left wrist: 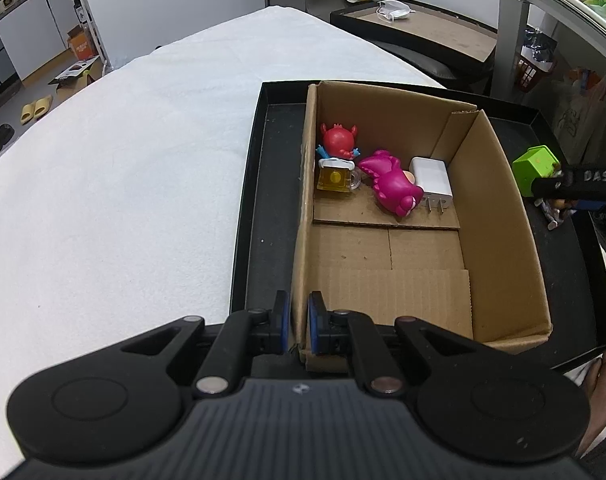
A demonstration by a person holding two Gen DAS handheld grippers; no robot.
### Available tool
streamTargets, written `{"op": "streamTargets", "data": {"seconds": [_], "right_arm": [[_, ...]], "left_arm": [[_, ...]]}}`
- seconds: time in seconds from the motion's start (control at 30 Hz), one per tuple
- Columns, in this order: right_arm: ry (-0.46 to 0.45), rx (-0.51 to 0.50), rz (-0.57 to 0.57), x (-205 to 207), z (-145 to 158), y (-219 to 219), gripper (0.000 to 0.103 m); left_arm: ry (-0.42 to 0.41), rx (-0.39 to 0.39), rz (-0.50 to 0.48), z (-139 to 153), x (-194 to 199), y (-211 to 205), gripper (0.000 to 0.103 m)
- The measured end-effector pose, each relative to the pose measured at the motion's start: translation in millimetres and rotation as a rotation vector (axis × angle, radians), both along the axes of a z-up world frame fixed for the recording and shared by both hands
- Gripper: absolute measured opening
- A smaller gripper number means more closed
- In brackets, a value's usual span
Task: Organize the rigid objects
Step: 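Close the right gripper on the doll figure and lift it, then carry the doll figure into the box and release it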
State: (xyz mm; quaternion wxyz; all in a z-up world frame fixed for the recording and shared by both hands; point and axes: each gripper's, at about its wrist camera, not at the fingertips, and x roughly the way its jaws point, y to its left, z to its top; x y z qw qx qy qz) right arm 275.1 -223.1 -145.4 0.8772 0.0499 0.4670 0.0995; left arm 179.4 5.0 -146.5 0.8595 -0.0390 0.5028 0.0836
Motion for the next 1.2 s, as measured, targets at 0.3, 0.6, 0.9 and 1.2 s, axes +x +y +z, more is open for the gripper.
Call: {"op": "streamTargets", "data": {"seconds": [0.3,0.6,0.9,1.2], "right_arm": [[-0.089,0.028,0.073,-13,29,7,0.043],[-0.140,0.055,0.144,-20,47,21,0.043],[-0.147,0.054,0.217,-28,50,42,0.044],[-0.120,0.114,0.301,-35,49,56,0.044]], "left_arm": [[0.008,0.002,0.000,0,2,0,0.009],[0.003,-0.001,0.004,0,3,0,0.009],[-0.001,0.005,0.003,0,4,-1,0.009],[-0.007,-0.004,0.008,1,3,0,0.009]]}}
